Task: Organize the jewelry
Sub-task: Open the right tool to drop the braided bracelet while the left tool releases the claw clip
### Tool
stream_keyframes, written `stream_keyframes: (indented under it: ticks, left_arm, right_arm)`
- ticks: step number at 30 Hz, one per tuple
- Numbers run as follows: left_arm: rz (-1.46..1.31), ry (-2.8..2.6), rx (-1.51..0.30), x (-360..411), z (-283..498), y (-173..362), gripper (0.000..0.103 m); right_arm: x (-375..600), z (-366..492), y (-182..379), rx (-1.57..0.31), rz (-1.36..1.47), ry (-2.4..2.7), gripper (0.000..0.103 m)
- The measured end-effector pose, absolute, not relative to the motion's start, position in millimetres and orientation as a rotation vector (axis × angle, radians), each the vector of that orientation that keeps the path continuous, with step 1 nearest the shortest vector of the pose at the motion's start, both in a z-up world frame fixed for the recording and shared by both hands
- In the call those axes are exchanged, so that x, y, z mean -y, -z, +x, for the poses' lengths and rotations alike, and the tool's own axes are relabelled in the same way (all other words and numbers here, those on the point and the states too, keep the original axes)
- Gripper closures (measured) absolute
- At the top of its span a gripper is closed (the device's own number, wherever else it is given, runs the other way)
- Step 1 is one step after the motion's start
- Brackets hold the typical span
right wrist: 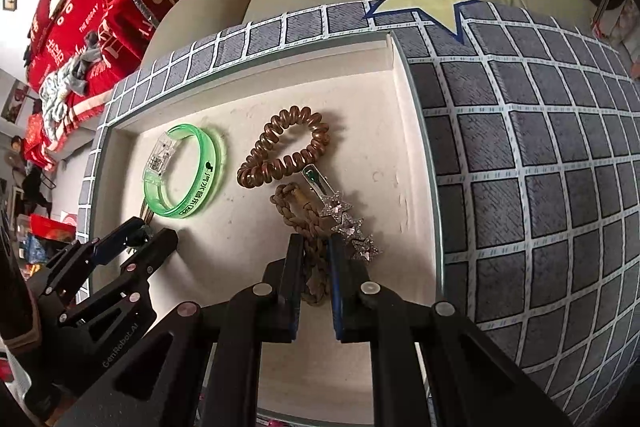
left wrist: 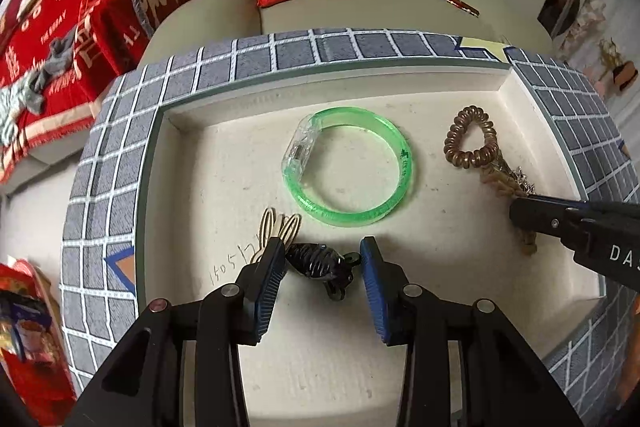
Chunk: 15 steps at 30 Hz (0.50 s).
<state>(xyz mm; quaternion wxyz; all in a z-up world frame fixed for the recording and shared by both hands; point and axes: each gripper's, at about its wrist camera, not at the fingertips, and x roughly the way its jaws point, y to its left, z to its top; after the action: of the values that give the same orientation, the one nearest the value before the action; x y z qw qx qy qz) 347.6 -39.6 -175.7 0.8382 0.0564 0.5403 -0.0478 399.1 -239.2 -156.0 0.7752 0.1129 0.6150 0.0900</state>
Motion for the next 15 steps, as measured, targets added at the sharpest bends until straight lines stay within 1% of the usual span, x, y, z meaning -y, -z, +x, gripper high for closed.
stream_keyframes:
  ticks: [7,10,11,12,13,14,15]
  left_arm:
    - [0.119,0.097,-1.146,40.0,348.9,175.0,0.049]
    - [0.125,0.093,-1.145,41.4,349.0,175.2,0.049]
    - [0.126,0.091,-1.146,41.7,349.0,175.1,0.049]
    - [0.126,0.09,-1.146,42.0,349.0,175.3,0.049]
    - [0.126,0.088,-1.148,42.2,349.1,175.1,0.048]
    - [0.125,0.088,-1.149,42.3,349.0,175.3,0.048]
    - [0.123,0.086,-1.15,42.5,348.7,175.3,0.047]
  right_arm:
    - [237.6,400.1,155.3,-1.335,0.237,-0.195,0.088]
    - [236.5,400.3,156.6,-1.336,0.244,-0.199,0.085]
    - [235.8,400.3,156.2,-1.337,0.249,-0.206,0.079]
    - [235.4,400.2,156.3,-1.336,0.251,-0.208,0.065]
    - [235.1,399.7,155.5,-1.334,0.254,-0.211,0.056]
    - [235.5,399.3,155.1,-1.334,0.256,-0.21,0.044]
    - [236.5,398.3,154.3,-1.329,0.262,-0.21,0.044]
